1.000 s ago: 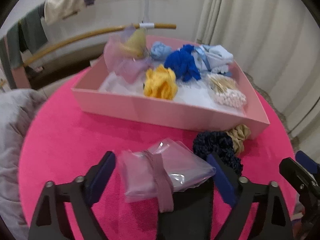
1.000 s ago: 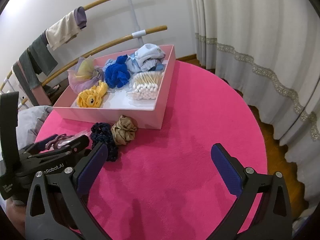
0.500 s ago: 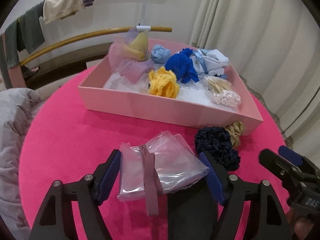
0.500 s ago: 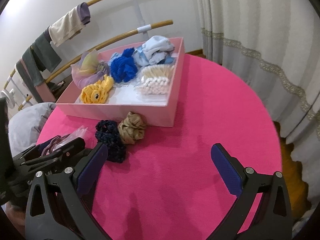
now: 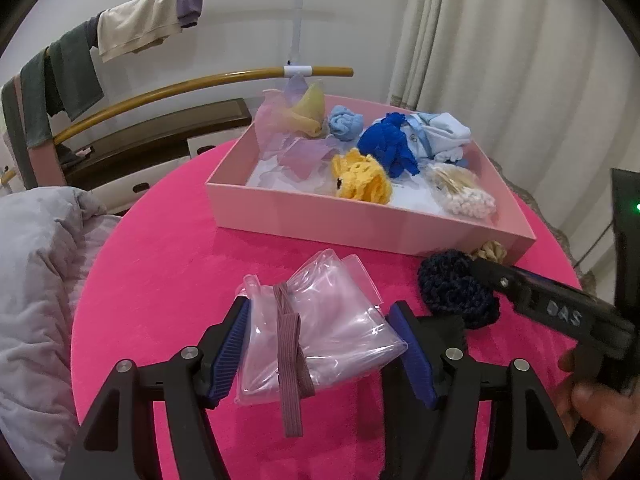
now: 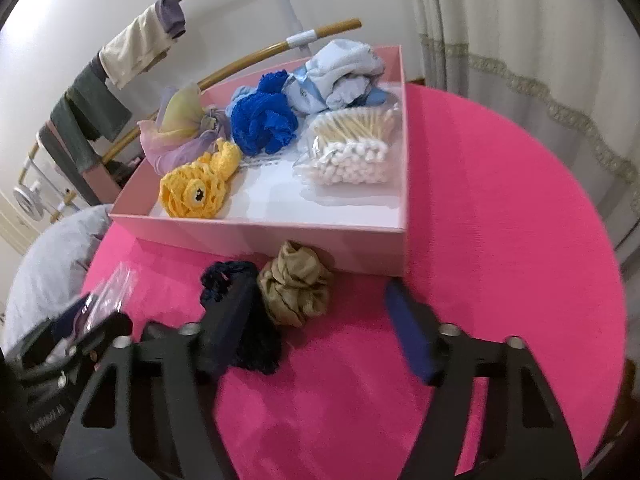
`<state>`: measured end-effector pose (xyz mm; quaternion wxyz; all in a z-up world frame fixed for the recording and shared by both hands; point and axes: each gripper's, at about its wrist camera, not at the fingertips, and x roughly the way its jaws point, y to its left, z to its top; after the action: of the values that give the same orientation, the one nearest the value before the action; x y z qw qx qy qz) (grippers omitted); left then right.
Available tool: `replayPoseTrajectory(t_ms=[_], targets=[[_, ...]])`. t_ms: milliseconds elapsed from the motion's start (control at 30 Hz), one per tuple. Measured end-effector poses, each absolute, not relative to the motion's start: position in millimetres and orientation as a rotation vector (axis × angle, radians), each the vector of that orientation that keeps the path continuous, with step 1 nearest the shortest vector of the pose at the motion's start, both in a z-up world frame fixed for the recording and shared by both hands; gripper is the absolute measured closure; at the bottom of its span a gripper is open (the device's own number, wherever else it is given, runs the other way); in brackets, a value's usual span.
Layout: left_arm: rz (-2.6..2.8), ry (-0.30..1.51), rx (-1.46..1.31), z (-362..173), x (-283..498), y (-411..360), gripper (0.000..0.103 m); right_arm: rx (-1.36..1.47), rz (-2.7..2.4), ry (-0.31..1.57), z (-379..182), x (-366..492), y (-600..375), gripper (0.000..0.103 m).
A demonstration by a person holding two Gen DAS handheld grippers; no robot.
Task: Organize soft objects
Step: 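Grasp the clear plastic bag with the left gripper while the right grasps the tan scrunchie, then lift both items over the pink box and open both grippers to release them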
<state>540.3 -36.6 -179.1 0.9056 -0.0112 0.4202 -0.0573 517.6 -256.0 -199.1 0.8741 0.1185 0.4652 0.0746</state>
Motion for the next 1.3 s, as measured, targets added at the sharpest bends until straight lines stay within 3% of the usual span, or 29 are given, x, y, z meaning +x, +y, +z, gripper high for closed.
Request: replayPoseTrajectory(t_ms=[100, 167, 233, 600, 767, 867, 933, 1067, 1300], targets=[[-0.115, 0.868, -0.023, -178, 540, -35, 0.038, 0.222, 0.149, 0.972, -202, 523, -249, 0.050], [-0.112, 0.866, -0.026, -177, 538, -35, 0.038, 0.252, 0.181, 0.975, -203, 522, -248, 0.078], [-0.110, 0.862, -0.024, -176, 536, -36, 0.038, 0.256, 0.188, 0.967, -202, 518, -246, 0.081], [-0.110, 0.843, -0.028, -166, 522, -37, 0.037, 0.351, 0.208, 0.927, -188, 493, -266, 0.081], [-0.115, 0.840, -0.023, -162, 514, -41, 0.037, 0.384, 0.186, 0.953, -198, 491, -275, 0.068], [-0.113, 0.836, -0.018, -159, 510, -43, 0.037, 0.402, 0.178, 0.959, -203, 493, -277, 0.068], [-0.110, 0.833, -0.018, -157, 510, -44, 0.037, 0.408, 0.167, 0.958, -206, 496, -278, 0.070], [-0.100, 0.821, -0.009, -153, 505, -45, 0.037, 0.426, 0.177, 0.938, -206, 494, -280, 0.084], [-0.095, 0.818, -0.009, -151, 500, -45, 0.037, 0.421, 0.163, 0.881, -191, 476, -286, 0.084]])
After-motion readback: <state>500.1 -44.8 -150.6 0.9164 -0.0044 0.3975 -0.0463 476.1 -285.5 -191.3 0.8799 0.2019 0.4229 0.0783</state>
